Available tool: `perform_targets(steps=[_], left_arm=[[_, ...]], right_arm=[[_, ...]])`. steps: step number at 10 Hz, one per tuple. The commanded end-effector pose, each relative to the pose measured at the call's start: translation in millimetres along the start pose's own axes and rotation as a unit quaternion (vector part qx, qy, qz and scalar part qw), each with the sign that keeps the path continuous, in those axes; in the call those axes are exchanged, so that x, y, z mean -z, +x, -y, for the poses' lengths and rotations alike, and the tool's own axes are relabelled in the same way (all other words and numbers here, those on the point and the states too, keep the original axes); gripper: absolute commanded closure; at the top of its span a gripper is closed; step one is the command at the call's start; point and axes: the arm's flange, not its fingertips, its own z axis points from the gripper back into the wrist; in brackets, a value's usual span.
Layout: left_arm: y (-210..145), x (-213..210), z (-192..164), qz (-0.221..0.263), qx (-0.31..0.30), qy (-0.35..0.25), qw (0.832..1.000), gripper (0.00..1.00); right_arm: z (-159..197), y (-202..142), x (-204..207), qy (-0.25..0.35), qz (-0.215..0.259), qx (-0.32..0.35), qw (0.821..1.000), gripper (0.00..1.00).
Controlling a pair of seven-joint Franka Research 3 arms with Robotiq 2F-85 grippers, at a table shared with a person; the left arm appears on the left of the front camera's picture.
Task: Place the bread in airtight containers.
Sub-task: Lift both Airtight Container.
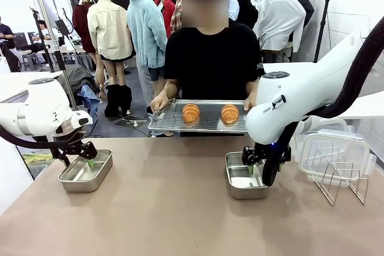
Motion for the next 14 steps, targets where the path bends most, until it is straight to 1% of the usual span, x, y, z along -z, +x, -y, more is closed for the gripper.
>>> perform_targets(steps=[1,5,6,12,14], left_arm=[[5.8,-2.6,-7.0,0.001,-0.005,0.008,1.0,0.13],[4.3,-8.4,-11.1,0.003,-0.003,0.01,1.0,0.93],[3.5,-10.4,-12.0,0.006,0.0,0.013,1.0,1.0],[2.8,-13.4,-11.7,0.002,0.001,0.014,1.0,1.0],[2.5,-15.4,-11.8,0.001,-0.011,0.017,1.0,1.0]], right_arm=[[-7.4,4.3,0.7,-0.004,0.01,0.015,1.0,0.1],[-11.8,6.1,-2.8,-0.009,0.011,0.013,1.0,0.89],[-12.0,6.2,-4.1,-0.009,0.013,0.013,1.0,1.0],[-9.9,6.1,-1.7,-0.005,0.012,0.018,1.0,1.0],[-9.4,8.2,-1.0,-0.003,0.006,0.015,1.0,1.0]])
